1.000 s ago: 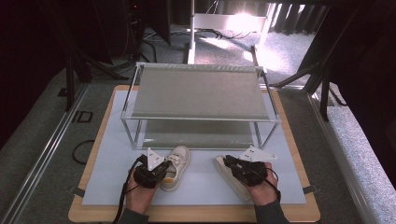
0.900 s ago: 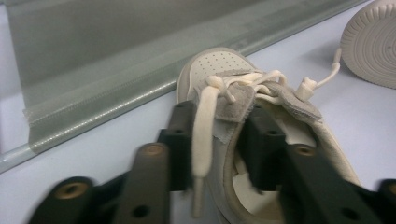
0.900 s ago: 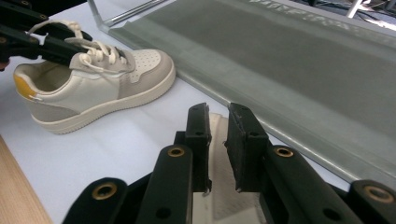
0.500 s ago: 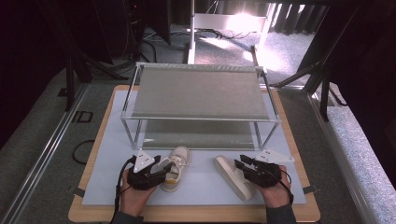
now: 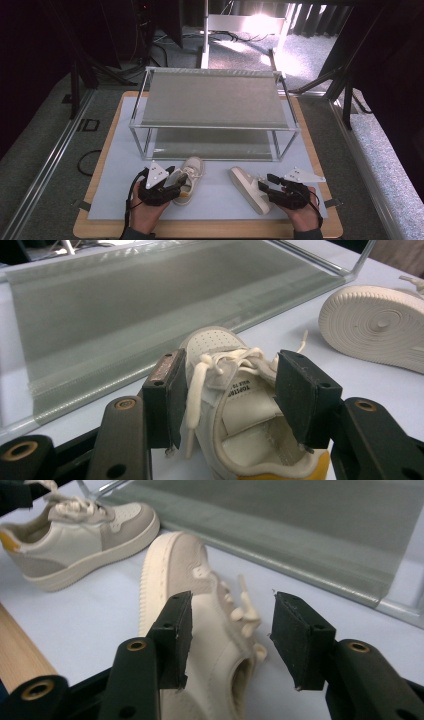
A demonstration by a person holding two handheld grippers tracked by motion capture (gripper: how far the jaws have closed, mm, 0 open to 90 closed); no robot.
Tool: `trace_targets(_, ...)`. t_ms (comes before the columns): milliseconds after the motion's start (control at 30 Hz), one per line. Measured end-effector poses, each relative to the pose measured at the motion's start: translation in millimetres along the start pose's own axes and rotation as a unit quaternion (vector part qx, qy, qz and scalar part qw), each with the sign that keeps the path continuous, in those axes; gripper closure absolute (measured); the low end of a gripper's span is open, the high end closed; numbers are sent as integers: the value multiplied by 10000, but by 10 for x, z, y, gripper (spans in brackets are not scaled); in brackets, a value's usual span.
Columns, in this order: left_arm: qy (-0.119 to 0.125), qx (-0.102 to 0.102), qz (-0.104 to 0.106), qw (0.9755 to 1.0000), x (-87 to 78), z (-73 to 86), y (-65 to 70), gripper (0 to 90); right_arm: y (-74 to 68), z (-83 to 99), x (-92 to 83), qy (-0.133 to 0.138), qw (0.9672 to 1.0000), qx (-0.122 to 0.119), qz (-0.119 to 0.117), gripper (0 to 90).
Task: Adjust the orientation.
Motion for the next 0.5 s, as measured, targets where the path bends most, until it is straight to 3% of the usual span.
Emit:
trace_targets(267,76,147,88,9998,-10,-83,143,464,-51,24,23,-111,9998,-47,-175,477)
trace_targets(500,40,278,207,9994,36,-145,278,465,-126,25,17,-134,9995,-190,-208,516)
Point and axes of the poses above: each handheld gripper's, and its own axes: x roughly forward along the jaws, z roughly out of its underside, y roughly to its right, the point moved 5 cm from there along x, roughly forward along the jaws, and after that the axes turned 3 degrees about -z, right-handed, at the moved point
